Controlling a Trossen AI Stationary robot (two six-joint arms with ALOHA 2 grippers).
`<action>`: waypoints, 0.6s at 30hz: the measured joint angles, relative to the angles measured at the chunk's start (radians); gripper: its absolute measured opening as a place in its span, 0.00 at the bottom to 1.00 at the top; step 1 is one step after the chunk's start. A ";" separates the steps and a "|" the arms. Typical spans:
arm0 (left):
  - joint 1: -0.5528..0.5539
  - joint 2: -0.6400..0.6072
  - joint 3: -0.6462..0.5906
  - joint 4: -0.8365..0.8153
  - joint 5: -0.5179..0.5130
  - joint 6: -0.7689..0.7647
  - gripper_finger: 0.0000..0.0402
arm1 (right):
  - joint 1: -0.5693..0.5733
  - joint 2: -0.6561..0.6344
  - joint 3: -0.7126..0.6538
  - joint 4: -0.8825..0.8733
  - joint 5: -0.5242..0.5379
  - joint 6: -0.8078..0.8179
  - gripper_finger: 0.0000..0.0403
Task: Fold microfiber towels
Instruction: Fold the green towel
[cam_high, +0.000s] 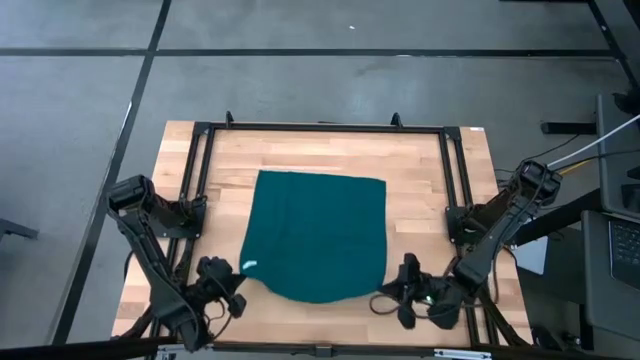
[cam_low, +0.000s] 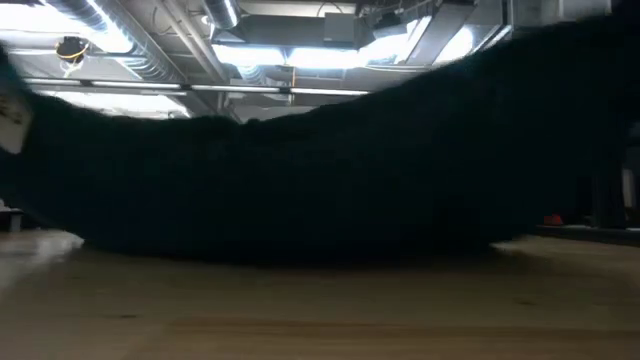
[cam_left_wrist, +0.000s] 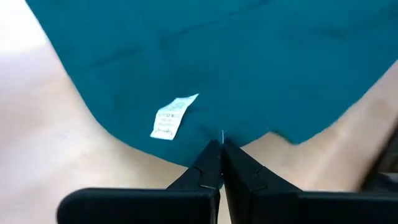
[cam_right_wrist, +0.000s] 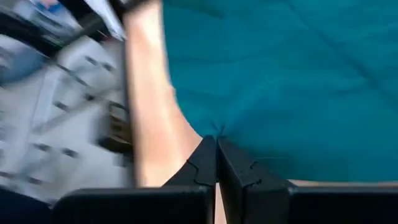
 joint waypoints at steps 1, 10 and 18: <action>-0.010 0.013 0.010 0.016 -0.005 -0.017 0.00 | 0.014 0.000 0.000 0.040 0.020 0.004 0.01; -0.052 0.190 0.188 0.073 -0.005 -0.029 0.00 | 0.076 0.182 0.164 0.049 0.080 0.026 0.01; -0.049 0.192 0.362 -0.216 -0.009 -0.022 0.00 | 0.102 0.293 0.393 -0.154 0.164 0.062 0.01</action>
